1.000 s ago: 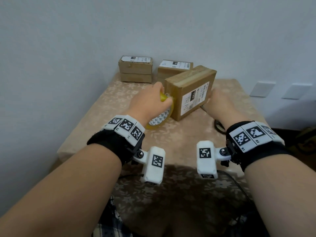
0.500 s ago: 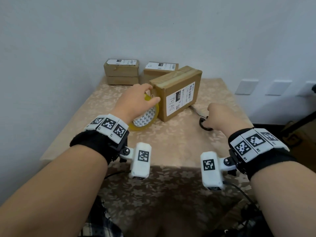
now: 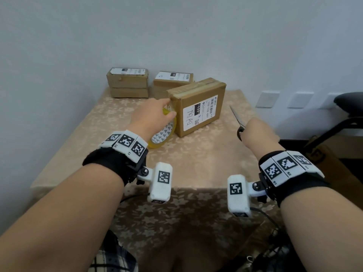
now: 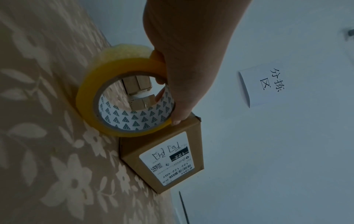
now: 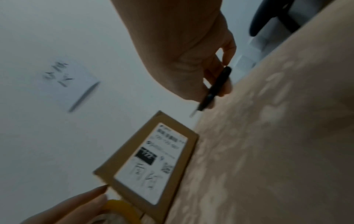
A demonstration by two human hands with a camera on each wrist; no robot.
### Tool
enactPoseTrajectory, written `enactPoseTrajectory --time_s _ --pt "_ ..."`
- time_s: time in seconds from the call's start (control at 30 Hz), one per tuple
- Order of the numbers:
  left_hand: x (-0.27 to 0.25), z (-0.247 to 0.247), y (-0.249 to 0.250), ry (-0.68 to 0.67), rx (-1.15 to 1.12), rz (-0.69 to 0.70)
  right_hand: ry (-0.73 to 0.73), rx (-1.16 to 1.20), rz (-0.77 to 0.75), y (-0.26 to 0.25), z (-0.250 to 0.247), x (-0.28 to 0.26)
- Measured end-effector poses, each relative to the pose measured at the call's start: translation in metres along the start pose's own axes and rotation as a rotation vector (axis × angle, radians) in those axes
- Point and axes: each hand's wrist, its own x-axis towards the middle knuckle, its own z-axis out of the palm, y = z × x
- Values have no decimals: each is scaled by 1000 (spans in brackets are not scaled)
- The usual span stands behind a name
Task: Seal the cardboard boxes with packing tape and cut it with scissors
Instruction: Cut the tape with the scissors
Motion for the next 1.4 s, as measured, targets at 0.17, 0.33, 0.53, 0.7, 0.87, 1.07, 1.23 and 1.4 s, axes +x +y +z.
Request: enactPoseTrajectory --time_s 0.17,0.33,0.53,0.7,0.87,1.07,1.23,1.4 --pt "2 1 2 -26 -19 27 183 427 -116 -21 0 1" --pt "2 -1 3 -40 -8 62 246 562 -428 -83 -7 -18" --pt "-4 -9 1 -51 -141 107 230 345 -487 -117 12 -11" --pt "-5 -13 -11 -68 -156 88 292 232 -529 -125 21 3" --pt "-7 -21 -13 -85 -124 73 308 261 -522 -125 26 7" --pt "-16 -38 -17 -94 -125 32 291 276 -522 -125 29 6" --pt "-20 -40 -20 -141 -32 44 277 294 -523 -123 29 4" --pt "-22 -38 -19 -127 -20 51 278 305 -522 -124 29 3"
